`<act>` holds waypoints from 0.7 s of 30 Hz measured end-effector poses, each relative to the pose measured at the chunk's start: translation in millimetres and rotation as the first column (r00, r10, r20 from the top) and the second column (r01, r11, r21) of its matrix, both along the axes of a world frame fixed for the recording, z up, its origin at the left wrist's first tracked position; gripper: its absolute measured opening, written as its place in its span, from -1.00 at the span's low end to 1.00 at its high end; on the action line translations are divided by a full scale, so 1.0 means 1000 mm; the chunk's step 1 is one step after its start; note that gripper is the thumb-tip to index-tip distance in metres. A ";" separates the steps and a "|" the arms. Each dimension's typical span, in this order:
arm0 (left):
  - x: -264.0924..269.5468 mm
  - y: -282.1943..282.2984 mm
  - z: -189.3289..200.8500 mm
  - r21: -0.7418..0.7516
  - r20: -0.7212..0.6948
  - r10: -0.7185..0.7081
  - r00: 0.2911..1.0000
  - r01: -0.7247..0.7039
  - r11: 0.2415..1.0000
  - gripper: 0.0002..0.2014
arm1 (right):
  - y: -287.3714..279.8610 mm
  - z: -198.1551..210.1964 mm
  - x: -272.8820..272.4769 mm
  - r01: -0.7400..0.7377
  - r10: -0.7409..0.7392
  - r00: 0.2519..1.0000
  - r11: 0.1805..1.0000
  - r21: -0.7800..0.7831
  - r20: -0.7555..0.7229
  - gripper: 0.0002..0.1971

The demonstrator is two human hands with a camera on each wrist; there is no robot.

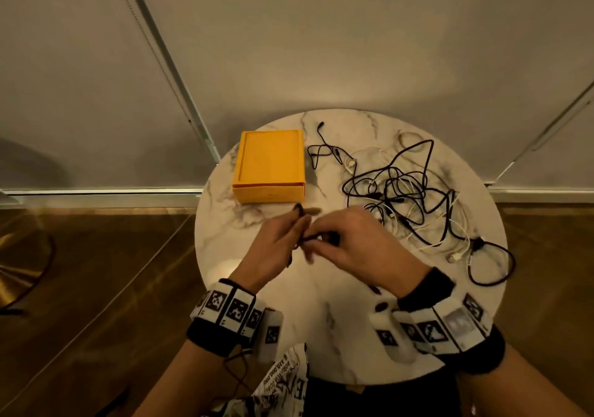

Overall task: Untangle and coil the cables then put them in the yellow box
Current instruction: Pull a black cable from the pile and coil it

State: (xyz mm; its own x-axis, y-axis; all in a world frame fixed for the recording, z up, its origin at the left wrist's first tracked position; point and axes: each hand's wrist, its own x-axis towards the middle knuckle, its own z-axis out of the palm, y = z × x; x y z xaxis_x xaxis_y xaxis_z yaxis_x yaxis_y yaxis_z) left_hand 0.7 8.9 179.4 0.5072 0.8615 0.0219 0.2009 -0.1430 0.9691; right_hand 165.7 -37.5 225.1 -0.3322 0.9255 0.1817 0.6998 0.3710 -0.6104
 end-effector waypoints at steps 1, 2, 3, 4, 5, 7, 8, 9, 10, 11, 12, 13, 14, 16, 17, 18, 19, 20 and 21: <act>-0.001 -0.003 -0.001 -0.052 0.007 -0.072 0.997 0.072 0.996 -0.68 | 0.002 0.003 0.004 0.016 -0.016 0.999 1.000 -0.026 -0.032 -0.94; -0.002 -0.006 0.000 -0.107 0.043 -0.117 0.992 0.121 0.987 -0.62 | 0.003 0.004 0.007 0.036 -0.040 0.997 0.998 -0.060 -0.068 -0.93; -0.003 -0.007 0.000 -0.160 0.080 -0.138 0.987 0.150 0.976 -0.55 | 0.005 0.006 0.012 0.057 -0.067 0.992 0.993 -0.099 -0.105 -0.92; -0.004 -0.010 0.003 -0.208 0.109 -0.153 0.982 0.173 0.963 -0.50 | 0.007 0.006 0.015 0.071 -0.091 0.985 0.988 -0.137 -0.148 -0.91; -0.005 -0.012 0.006 -0.250 0.136 -0.172 0.976 0.202 0.947 -0.49 | 0.008 0.006 0.019 0.077 -0.107 0.977 0.983 -0.166 -0.185 -0.91; -0.005 -0.013 0.011 -0.319 0.212 -0.207 0.955 0.268 0.909 -0.55 | 0.012 0.004 0.022 0.068 -0.117 0.959 0.979 -0.194 -0.257 -0.90; -0.005 -0.013 0.014 -0.353 0.267 -0.204 0.942 0.293 0.889 -0.60 | 0.016 0.000 0.023 0.061 -0.128 0.939 0.975 -0.211 -0.318 -0.91; -0.005 -0.012 0.017 -0.394 0.346 -0.182 0.920 0.319 0.862 -0.64 | 0.019 -0.006 0.024 0.056 -0.148 0.908 0.970 -0.236 -0.391 -0.94; -0.005 -0.010 0.020 -0.429 0.444 -0.146 0.884 0.353 0.831 -0.67 | 0.022 -0.014 0.024 0.054 -0.172 0.874 0.964 -0.262 -0.454 -0.95; -0.006 -0.008 0.024 -0.451 0.544 -0.098 0.833 0.389 0.804 -0.70 | 0.025 -0.024 0.024 0.057 -0.197 0.848 0.957 -0.286 -0.492 -0.92; -0.007 -0.006 0.028 -0.463 0.627 -0.036 0.778 0.409 0.786 -0.70 | 0.026 -0.037 0.024 0.061 -0.219 0.838 0.948 -0.311 -0.500 -0.89; -0.007 -0.003 0.031 -0.472 0.686 0.034 0.727 0.409 0.781 -0.67 | 0.026 -0.050 0.025 0.073 -0.240 0.845 0.937 -0.341 -0.477 -0.87; -0.008 0.001 0.035 -0.479 0.724 0.100 0.683 0.394 0.784 -0.62 | 0.026 -0.064 0.026 0.090 -0.258 0.863 0.925 -0.370 -0.435 -0.85; -0.008 0.010 0.042 -0.479 0.775 0.184 0.604 0.372 0.795 -0.54 | 0.023 -0.082 0.031 0.153 -0.292 0.899 0.907 -0.391 -0.326 -0.82; -0.009 0.014 0.043 -0.475 0.800 0.210 0.562 0.379 0.794 -0.52 | 0.024 -0.087 0.033 0.191 -0.309 0.908 0.906 -0.377 -0.283 -0.82; -0.009 0.019 0.043 -0.472 0.827 0.237 0.510 0.399 0.786 -0.51 | 0.024 -0.089 0.038 0.232 -0.330 0.909 0.908 -0.349 -0.253 -0.81; -0.011 0.023 0.042 -0.472 0.848 0.273 0.455 0.413 0.779 -0.52 | 0.026 -0.087 0.042 0.271 -0.352 0.905 0.910 -0.314 -0.239 -0.81; -0.013 0.026 0.039 -0.478 0.859 0.315 0.403 0.412 0.776 -0.54 | 0.029 -0.085 0.046 0.306 -0.377 0.893 0.910 -0.279 -0.248 -0.81; -0.014 0.029 0.037 -0.490 0.861 0.359 0.361 0.400 0.774 -0.56 | 0.032 -0.081 0.051 0.338 -0.403 0.870 0.907 -0.252 -0.284 -0.80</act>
